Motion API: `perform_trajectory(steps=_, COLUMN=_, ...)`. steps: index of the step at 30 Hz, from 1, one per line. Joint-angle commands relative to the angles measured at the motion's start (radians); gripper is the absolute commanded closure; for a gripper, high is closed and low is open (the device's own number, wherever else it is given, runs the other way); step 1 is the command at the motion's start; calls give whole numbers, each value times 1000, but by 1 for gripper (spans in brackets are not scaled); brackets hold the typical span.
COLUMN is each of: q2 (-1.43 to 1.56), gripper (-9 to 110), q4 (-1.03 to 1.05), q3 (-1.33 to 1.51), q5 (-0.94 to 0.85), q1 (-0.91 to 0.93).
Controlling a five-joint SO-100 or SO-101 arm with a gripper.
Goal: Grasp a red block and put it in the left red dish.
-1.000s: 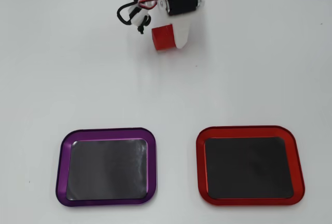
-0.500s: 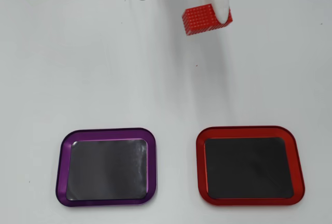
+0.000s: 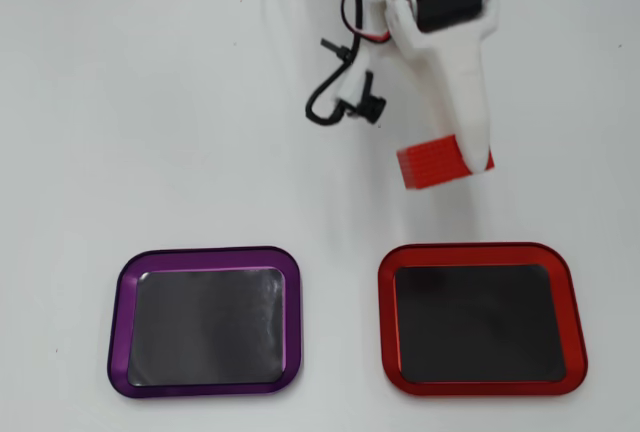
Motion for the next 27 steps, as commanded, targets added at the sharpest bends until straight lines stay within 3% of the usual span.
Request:
perform_trajectory(steps=1, q2=-110, gripper=102, q4=-12, q3=-155, q5=3, q1=3)
perform_trajectory(steps=13, q2=-491, gripper=102, q4=-5, q3=-505, q5=3, q1=3)
perform_trajectory(steps=22, q2=-549, gripper=101, q4=-3, q3=-537, q5=2, q1=0)
perform_trajectory(steps=27, q2=-548, gripper=95, q4=106, q3=-538, q5=3, q1=0)
